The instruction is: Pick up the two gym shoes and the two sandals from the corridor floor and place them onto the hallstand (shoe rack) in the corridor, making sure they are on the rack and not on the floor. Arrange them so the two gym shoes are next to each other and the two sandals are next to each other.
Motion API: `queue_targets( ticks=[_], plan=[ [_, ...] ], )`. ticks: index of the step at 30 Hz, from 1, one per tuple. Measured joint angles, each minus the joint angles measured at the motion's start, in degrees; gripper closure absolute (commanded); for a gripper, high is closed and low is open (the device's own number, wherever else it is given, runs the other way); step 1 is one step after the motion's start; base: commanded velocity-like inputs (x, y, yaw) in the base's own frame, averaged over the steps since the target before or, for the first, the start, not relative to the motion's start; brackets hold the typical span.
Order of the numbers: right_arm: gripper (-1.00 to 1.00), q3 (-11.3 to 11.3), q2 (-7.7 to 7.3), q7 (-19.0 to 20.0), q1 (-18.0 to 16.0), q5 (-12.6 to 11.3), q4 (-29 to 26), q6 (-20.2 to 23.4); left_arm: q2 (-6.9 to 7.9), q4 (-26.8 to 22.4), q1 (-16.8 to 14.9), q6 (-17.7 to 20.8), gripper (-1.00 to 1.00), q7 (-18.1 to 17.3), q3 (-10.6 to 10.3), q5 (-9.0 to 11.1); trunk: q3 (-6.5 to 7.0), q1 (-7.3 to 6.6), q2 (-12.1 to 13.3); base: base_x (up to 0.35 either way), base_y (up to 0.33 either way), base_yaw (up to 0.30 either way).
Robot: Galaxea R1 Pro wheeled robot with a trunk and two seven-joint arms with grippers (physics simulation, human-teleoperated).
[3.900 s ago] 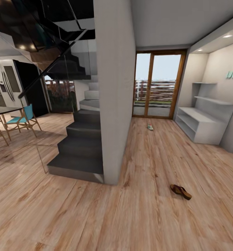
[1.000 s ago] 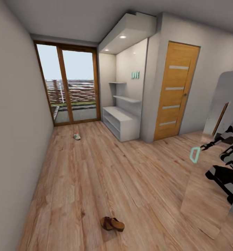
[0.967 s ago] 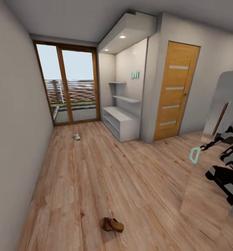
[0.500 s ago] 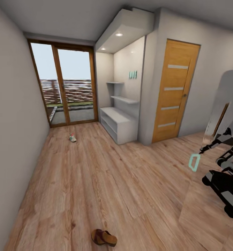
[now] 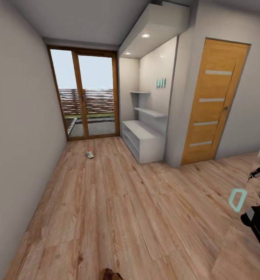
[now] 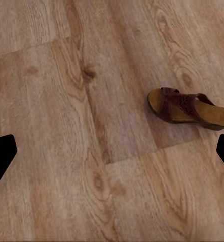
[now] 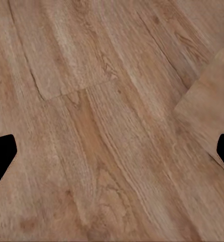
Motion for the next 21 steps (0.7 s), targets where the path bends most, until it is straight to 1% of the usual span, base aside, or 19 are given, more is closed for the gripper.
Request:
queue_targets(
  ticks=[13,21],
  plan=[
    [-1.0,0.0,0.02,0.0,0.0,0.0,0.1,0.0,0.01,0.0,0.0,0.0,-1.0,0.0,0.0,0.0,0.0,0.0,0.0,0.281,-0.212,0.274],
    [-1.0,0.0,0.03,0.0,0.0,0.0,0.1,0.0,0.02,0.0,0.0,0.0,-1.0,0.0,0.1,0.0,0.0,0.01,0.0,0.24,-0.242,0.276]
  ],
)
